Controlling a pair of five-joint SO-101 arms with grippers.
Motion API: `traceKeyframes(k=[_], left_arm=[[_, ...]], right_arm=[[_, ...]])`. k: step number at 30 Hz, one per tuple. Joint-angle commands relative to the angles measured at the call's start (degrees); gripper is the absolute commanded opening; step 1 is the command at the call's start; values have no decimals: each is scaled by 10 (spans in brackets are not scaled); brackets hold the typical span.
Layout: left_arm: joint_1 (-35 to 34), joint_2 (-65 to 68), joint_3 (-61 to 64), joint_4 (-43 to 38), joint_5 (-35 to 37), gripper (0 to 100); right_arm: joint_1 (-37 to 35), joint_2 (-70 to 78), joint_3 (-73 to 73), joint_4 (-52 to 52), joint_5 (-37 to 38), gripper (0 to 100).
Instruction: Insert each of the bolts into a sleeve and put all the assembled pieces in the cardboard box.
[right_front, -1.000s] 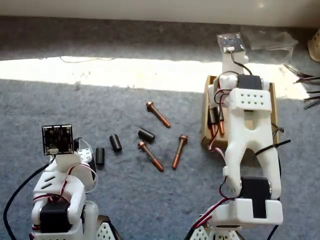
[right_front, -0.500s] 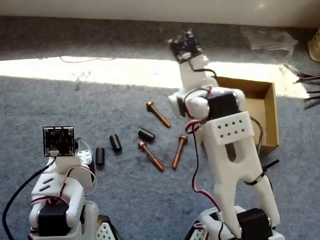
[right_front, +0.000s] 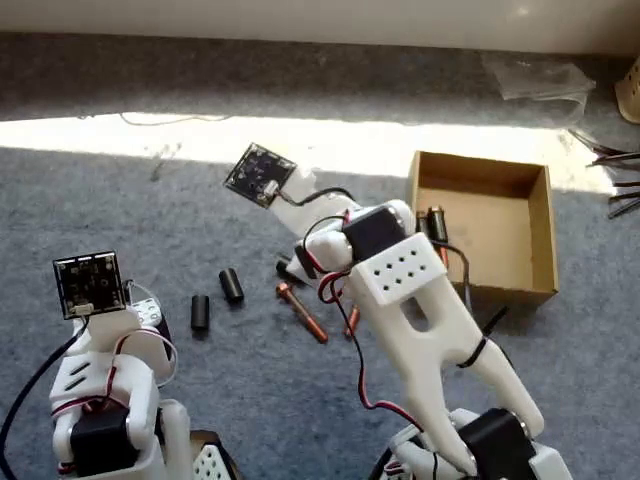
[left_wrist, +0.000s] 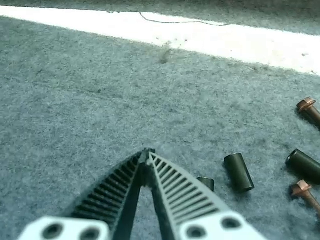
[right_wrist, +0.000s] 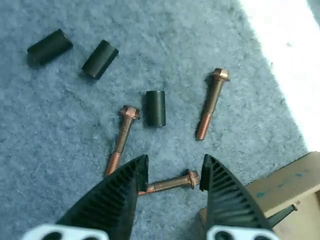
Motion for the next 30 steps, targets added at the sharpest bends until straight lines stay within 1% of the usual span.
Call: traceKeyframes(k=[1, 11, 14, 21, 30], left_arm=[[-7, 0, -25, 3, -4, 5], [-9, 0, -25, 3, -5, 5], [-9, 0, -25, 3, -6, 5], [-10, 0, -11, -3, -7, 5], [-10, 0, -10, -4, -7, 5]], right_arm=[[-6, 65, -10, -14, 10, 156], [-12, 260, -161, -7, 14, 156], [-15, 308, -220, 40, 55, 156], [-22, 420, -401, 134, 58, 156], [-26, 553, -554, 208, 55, 156]])
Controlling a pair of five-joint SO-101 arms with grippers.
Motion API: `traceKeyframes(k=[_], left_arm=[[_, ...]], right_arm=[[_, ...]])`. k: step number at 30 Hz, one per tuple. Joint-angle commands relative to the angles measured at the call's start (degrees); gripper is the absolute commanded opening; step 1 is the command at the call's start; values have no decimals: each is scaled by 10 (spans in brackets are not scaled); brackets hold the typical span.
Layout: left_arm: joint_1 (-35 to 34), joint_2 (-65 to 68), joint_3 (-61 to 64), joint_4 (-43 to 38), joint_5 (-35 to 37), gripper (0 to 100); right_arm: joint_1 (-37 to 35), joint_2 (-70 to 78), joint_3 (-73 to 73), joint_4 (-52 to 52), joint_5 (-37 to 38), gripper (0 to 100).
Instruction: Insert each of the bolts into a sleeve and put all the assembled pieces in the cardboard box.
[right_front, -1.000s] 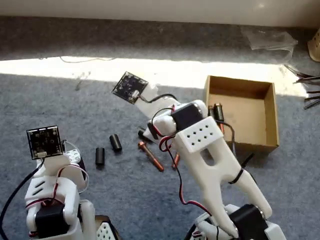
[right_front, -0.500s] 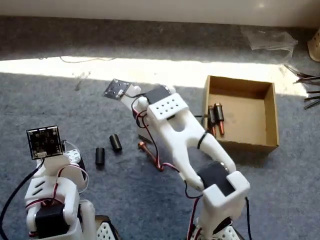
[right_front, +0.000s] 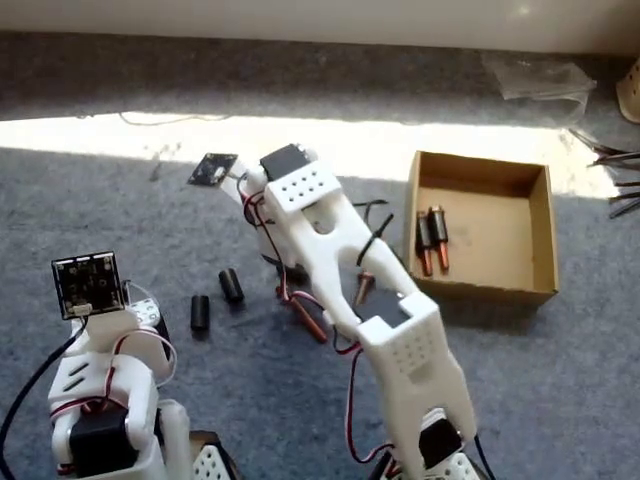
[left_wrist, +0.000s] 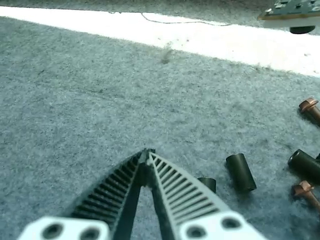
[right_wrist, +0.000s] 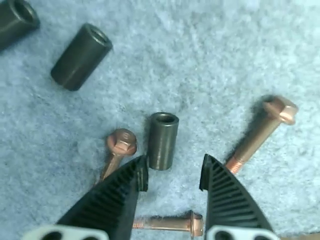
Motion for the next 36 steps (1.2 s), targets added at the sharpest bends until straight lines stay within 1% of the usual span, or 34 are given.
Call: traceKeyframes(k=[1, 7, 16, 21, 26, 32, 36], left_arm=[[-5, 0, -8, -6, -4, 5], [-36, 0, -7, -14, -3, 5], [-36, 0, -7, -14, -3, 5], [-36, 0, -7, -14, -3, 5], [-36, 0, -7, -14, -3, 5], [-36, 0, -6, -12, -3, 5], [-36, 0, 8, -14, -3, 5]], right_arm=[[-12, 20, -69, 29, 4, 156], [-15, 73, -99, 36, 3, 153], [-12, 91, -99, 29, 2, 152], [-7, 91, -95, -8, 1, 152], [0, 91, -95, -34, -43, 152], [1, 92, -94, -34, -69, 152], [1, 92, -94, -33, -110, 152]])
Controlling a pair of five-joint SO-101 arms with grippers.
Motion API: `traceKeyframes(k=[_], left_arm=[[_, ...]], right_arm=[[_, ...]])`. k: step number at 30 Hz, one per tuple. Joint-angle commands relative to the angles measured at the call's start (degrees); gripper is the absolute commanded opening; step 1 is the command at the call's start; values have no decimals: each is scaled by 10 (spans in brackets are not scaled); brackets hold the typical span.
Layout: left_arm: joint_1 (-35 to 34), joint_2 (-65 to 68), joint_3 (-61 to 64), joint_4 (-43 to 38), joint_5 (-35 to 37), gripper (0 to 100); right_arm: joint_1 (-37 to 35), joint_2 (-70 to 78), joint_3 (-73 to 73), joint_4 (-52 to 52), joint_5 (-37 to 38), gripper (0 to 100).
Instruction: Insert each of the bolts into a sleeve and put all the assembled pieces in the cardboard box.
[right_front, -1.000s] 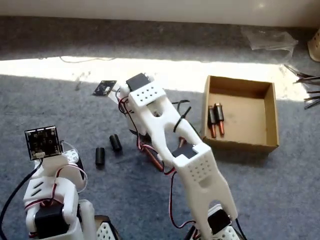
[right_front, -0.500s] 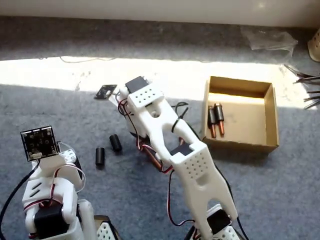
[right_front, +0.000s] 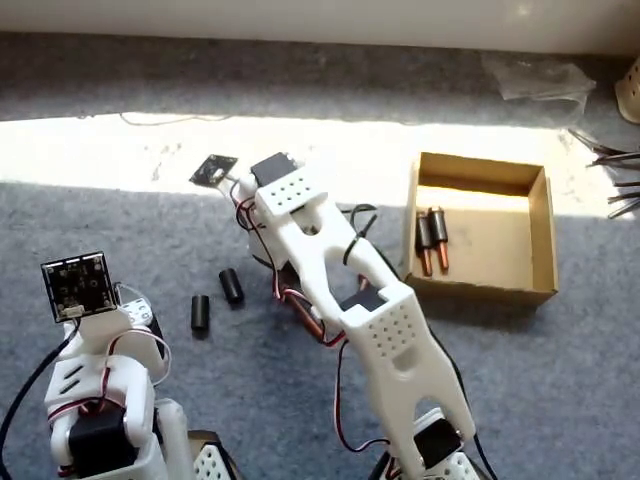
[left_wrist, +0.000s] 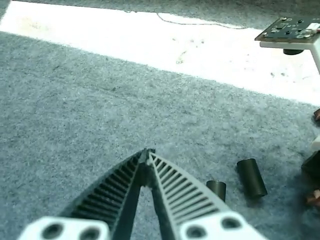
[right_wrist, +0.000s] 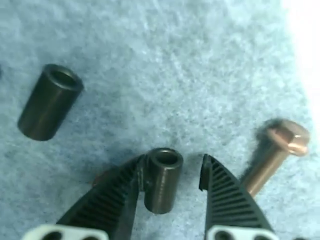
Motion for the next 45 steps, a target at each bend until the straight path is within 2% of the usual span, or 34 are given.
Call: traceKeyframes(k=[1, 14, 19, 26, 28, 36, 43, 45], left_arm=[[-4, 0, 9, -12, -2, 5], [-3, 0, 12, -12, -2, 5], [-4, 0, 14, -12, -2, 5], [-5, 0, 14, -11, -2, 5], [-5, 0, 14, -10, -2, 5], [-6, 0, 14, -9, -2, 5], [-6, 0, 14, -9, -2, 5], [-6, 0, 14, -9, -2, 5]], right_arm=[[9, -9, -22, -7, -40, 152], [31, -11, -21, 10, -97, 152], [27, -11, -21, 39, -97, 152], [21, -10, -21, 33, -99, 152], [22, -9, -20, 28, -122, 152], [22, -15, 52, -37, -133, 152], [22, -15, 55, -38, -137, 83], [22, -15, 55, -36, -170, 67]])
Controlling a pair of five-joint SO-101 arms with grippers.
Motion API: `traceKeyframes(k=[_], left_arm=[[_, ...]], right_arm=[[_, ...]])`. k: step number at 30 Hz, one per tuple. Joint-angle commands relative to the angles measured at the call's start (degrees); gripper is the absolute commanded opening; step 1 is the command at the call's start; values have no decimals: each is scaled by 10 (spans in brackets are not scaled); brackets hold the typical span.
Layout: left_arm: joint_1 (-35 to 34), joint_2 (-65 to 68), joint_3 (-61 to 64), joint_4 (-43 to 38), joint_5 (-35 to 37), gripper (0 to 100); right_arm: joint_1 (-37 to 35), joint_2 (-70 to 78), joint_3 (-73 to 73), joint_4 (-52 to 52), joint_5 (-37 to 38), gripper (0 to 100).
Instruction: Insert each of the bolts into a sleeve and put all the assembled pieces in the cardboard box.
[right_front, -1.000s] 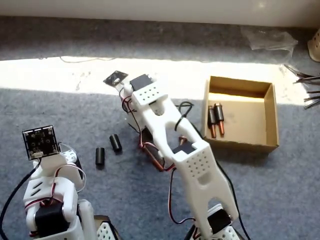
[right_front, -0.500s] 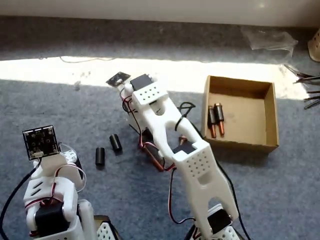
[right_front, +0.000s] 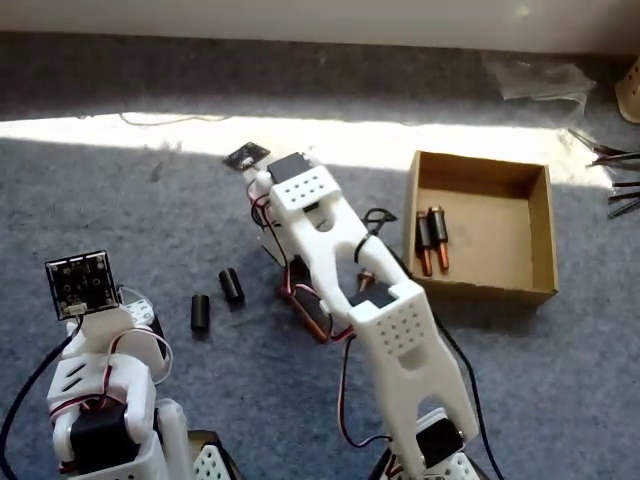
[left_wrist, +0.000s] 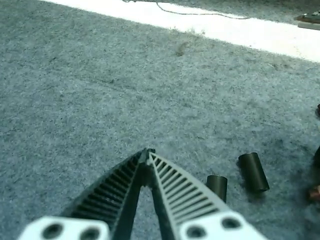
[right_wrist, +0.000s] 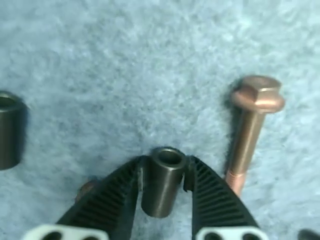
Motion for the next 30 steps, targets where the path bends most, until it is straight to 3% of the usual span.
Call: traceKeyframes(k=[1, 9, 20, 30], left_arm=[[-6, 0, -3, -10, -2, 5], [-6, 0, -2, -10, -3, 5], [-3, 0, -1, -9, -3, 5], [-3, 0, -1, -9, -3, 5]], right_arm=[[-1, -12, 1, -7, -44, 52], [-2, -16, -15, -5, -55, 3], [-12, -80, -188, 145, -55, 3], [-12, -189, -225, 148, -55, 3]])
